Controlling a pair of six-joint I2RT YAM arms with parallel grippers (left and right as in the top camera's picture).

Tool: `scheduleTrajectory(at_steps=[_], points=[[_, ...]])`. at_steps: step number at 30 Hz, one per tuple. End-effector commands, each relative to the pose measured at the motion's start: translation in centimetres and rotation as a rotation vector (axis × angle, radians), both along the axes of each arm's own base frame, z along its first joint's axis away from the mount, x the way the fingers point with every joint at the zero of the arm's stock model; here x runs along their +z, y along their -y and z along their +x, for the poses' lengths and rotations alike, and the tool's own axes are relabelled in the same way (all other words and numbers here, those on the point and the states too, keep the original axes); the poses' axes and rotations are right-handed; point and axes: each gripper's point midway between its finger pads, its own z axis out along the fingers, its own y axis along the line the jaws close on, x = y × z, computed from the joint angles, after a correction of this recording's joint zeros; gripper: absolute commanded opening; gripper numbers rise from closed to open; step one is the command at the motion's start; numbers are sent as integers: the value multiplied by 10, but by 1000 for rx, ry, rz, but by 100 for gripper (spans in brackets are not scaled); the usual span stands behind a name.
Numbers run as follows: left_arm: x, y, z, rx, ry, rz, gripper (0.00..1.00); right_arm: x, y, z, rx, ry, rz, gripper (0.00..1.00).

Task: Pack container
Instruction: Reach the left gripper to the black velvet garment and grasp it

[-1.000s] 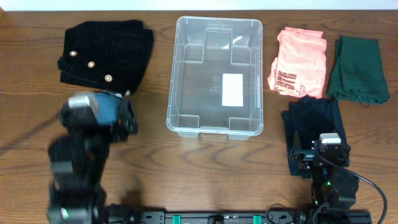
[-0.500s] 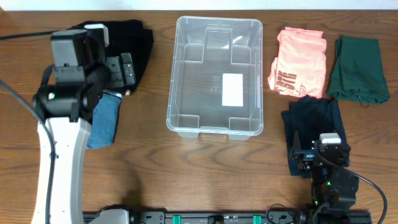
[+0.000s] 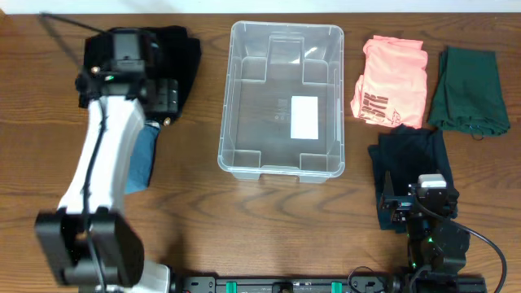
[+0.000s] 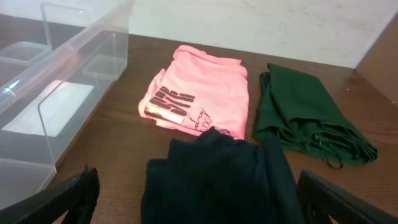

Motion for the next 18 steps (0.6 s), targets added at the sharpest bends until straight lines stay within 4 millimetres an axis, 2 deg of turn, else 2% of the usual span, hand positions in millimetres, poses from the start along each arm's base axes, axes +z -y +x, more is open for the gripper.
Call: scheduleTrajectory(at_steps=[1, 4, 7, 12, 18], points=[[-9, -2, 14, -61, -33, 147, 98, 0, 2, 0, -5, 1, -11, 99], [-24, 7, 26, -129, -65, 229, 98, 0, 2, 0, -5, 1, -11, 99], [-35, 9, 34, -123, -75, 317, 98, 0, 2, 0, -5, 1, -11, 99], [-69, 13, 36, -145, -144, 330, 98, 0, 2, 0, -5, 1, -11, 99], [-99, 17, 42, -159, -172, 318, 98, 0, 2, 0, -5, 1, -11, 99]])
